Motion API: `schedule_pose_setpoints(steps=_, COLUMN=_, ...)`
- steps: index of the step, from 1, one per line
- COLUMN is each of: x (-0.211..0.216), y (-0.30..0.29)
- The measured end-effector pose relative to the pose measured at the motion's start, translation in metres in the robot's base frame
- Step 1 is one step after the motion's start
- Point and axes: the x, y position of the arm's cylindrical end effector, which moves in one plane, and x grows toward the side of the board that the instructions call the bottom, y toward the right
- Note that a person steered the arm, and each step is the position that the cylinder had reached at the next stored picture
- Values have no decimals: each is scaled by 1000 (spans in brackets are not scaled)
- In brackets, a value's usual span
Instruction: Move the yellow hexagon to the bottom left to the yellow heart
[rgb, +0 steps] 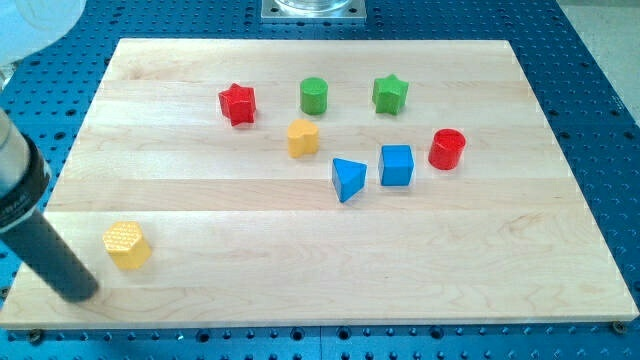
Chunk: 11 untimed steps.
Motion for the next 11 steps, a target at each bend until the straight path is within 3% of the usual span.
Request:
schedule_pose_setpoints(steps=2, x=-66, y=102)
schedule_pose_setpoints(steps=3, x=-109, y=87)
schedule_pose_setpoints(steps=5, x=-38, y=12)
schedule_pose_setpoints(steps=6, x=-68, y=-21)
schedule_pose_setpoints(steps=7, x=-121, y=-15)
schedule_pose_setpoints(steps=9, x=-128, y=61)
schedule_pose_setpoints(steps=11, x=-175, y=87)
